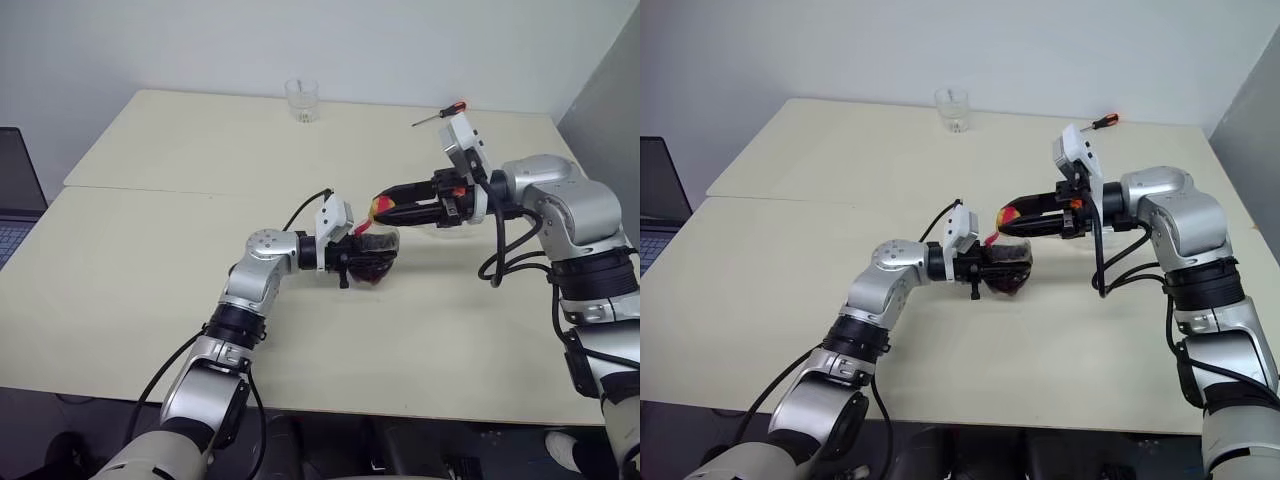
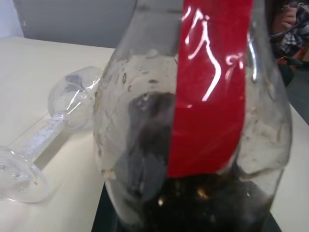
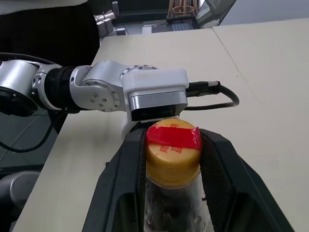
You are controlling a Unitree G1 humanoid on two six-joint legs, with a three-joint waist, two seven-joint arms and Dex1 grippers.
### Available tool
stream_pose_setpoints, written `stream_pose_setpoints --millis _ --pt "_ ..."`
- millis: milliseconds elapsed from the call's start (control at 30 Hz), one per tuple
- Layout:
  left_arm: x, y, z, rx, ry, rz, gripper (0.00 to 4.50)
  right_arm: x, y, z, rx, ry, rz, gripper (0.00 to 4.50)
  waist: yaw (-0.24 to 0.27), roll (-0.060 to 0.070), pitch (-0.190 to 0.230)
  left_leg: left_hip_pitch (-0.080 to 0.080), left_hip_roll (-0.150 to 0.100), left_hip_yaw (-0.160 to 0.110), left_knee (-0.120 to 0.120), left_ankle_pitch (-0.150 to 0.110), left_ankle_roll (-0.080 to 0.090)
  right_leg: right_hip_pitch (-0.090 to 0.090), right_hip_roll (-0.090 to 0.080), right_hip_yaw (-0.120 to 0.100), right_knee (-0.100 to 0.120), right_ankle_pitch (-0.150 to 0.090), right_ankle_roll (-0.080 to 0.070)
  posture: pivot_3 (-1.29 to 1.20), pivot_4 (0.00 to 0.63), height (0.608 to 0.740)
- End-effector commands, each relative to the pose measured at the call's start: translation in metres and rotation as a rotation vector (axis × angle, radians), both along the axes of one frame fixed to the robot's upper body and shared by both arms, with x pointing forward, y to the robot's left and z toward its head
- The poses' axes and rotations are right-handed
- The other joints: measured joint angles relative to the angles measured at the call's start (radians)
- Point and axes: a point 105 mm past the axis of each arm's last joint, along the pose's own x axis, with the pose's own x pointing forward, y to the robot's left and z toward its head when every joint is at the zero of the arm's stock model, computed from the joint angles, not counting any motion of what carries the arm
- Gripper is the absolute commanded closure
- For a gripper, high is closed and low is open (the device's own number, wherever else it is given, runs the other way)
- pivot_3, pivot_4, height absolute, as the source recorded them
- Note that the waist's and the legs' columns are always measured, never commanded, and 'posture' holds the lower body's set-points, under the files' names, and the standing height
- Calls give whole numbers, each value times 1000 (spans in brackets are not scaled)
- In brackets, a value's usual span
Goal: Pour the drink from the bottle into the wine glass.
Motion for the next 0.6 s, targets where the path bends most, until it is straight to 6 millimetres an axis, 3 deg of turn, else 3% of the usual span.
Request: stream_pose_setpoints --millis 33,233,267,333,500,600 --pt "-6 -8 30 -57 -93 -55 3628 -8 1 1 -29 -5 16 3255 0 1 0 0 0 0 1 0 0 0 0 0 1 0 0 0 150 740" --pt "-7 -11 30 -46 -86 -84 3629 -23 -2 4 -25 -24 2 1202 0 1 1 0 0 0 7 0 0 0 0 0 6 0 0 0 150 740" --pt "-6 -12 30 -44 -85 -88 3629 -24 -3 6 -15 -30 -7 656 -1 1 1 0 0 0 8 0 0 0 0 0 8 0 0 0 150 740" --pt "-6 -13 30 -39 -85 -95 3629 -24 -6 13 17 -55 -54 151 -1 2 1 1 0 0 8 0 0 0 0 0 10 0 0 0 150 740" --pt "-4 -14 32 -36 -86 -105 3629 -14 -27 45 130 -189 -339 0 -1 2 1 1 0 -1 8 0 0 0 0 1 12 -2 4 0 150 740" --pt "-4 -14 31 -34 -82 -110 3633 -21 -38 51 211 -184 -462 0 0 2 1 1 0 -1 8 0 0 0 0 1 11 -2 4 0 150 740"
